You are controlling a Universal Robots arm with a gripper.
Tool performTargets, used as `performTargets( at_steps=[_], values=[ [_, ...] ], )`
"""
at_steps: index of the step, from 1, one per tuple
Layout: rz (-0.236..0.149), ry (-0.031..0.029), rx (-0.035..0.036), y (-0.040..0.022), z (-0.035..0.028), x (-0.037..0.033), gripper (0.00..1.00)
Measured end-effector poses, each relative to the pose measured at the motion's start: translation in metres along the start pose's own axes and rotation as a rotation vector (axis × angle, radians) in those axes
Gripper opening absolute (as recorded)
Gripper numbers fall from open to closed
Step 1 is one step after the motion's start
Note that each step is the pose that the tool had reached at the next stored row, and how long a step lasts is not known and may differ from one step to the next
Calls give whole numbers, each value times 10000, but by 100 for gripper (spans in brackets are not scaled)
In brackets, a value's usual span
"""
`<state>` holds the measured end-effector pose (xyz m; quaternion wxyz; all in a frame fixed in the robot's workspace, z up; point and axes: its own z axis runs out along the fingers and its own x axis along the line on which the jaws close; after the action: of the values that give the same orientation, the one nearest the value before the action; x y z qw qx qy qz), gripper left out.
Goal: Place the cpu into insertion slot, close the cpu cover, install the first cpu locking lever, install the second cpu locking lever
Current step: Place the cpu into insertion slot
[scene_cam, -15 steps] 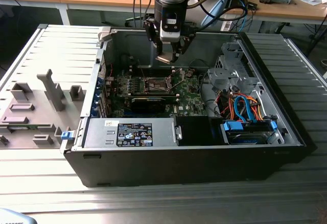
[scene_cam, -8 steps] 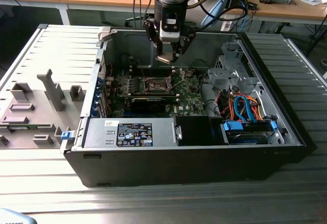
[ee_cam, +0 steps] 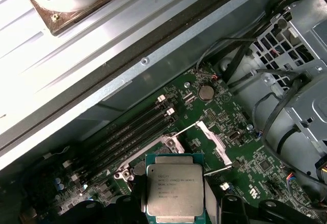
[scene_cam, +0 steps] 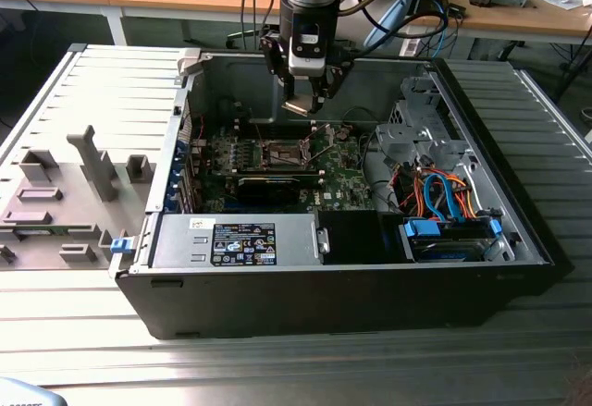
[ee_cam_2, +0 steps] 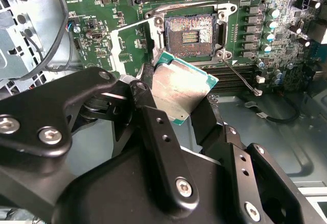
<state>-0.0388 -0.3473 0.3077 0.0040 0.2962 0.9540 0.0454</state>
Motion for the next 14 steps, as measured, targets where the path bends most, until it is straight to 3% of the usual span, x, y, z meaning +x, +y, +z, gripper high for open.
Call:
performTargets(
  at_steps=[14],
  values=[
    [129, -12, -2, 0, 2, 0, 54]
  ],
)
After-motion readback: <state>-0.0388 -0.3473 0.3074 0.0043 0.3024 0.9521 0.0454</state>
